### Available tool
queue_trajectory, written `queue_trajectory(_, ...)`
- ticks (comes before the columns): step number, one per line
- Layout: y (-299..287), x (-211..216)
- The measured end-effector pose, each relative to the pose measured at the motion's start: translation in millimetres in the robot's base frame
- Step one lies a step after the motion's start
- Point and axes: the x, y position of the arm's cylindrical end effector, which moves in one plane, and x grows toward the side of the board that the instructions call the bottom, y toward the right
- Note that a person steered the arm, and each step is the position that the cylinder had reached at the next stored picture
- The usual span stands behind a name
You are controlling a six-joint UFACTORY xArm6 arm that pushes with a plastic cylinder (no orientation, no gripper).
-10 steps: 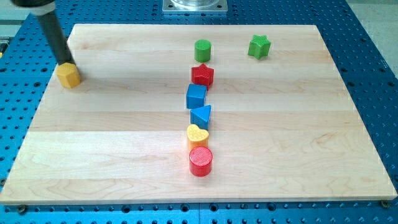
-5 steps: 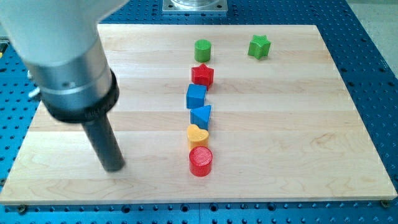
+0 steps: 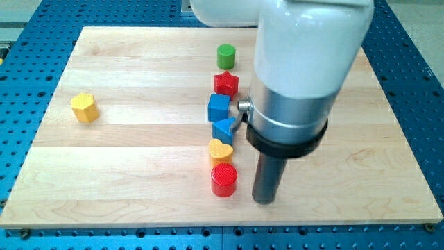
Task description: Move heart towards hexagon
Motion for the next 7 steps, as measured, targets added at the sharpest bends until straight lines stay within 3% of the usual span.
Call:
queue_trajectory(3,-84.6,-76.0)
queue_trajectory(5,-190.5,-121.7)
queue_trajectory(7,-165.7,-130.6)
